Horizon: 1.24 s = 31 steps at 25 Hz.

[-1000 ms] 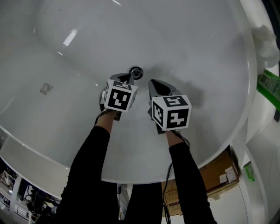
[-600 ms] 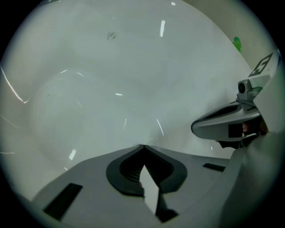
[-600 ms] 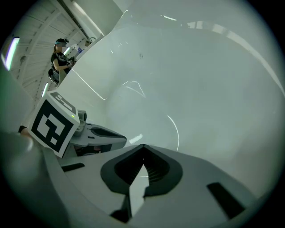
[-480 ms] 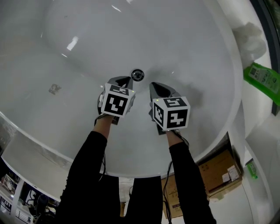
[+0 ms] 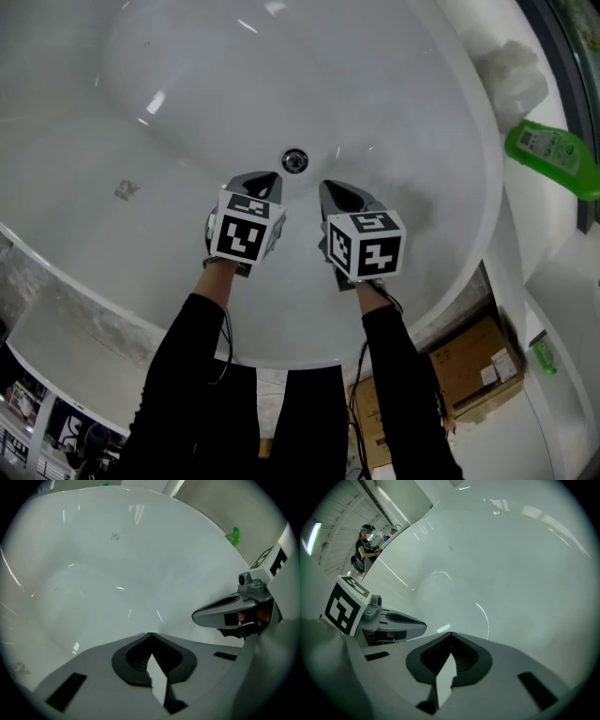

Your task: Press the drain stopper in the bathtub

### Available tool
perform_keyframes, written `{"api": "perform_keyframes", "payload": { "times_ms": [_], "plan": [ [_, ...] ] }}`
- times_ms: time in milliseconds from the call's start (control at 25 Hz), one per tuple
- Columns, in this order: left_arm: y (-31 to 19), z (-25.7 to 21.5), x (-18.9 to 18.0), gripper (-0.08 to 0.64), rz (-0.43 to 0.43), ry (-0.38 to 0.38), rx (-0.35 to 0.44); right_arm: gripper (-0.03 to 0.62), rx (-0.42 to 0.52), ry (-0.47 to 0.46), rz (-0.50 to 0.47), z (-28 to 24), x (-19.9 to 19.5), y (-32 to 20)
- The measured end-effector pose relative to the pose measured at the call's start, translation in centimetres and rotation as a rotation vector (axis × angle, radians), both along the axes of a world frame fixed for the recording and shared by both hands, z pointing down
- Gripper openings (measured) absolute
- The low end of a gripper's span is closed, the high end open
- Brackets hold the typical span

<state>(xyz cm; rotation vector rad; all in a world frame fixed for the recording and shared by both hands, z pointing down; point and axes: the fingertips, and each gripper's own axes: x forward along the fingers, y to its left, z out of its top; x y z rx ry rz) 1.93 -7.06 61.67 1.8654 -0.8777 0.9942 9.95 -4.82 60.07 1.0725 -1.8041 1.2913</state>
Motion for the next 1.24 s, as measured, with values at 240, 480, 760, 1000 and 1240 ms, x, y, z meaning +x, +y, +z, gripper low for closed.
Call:
{"api": "perform_keyframes", "payload": {
  "times_ms": [240,480,760,1000,1240],
  "plan": [
    [-0.1,-2.3,-0.3,0.005,0.003,0.016,0.030,0.003,0.013,0.000,0.017,-1.4,-0.1,0.8],
    [-0.3,-4.2,-0.7,0.005,-0.002,0.029,0.051,0.002,0.029,0.005,0.034,-2.6,0.0,1.4],
    [0.3,-6.2,-0.8,0.005,0.003,0.045,0.063,0.003,0.041,0.005,0.047,-3.8,-0.2,2.2],
    [1.1,-7.1,-1.3,0.005,-0.006,0.057,0.061,0.003,0.045,0.009,0.049,-4.5,-0.6,2.6],
    [1.3,-7.3,-1.8,0.005,-0.014,0.060,0.065,0.003,0.046,0.012,0.051,-4.6,-0.9,3.2]
  ]
}}
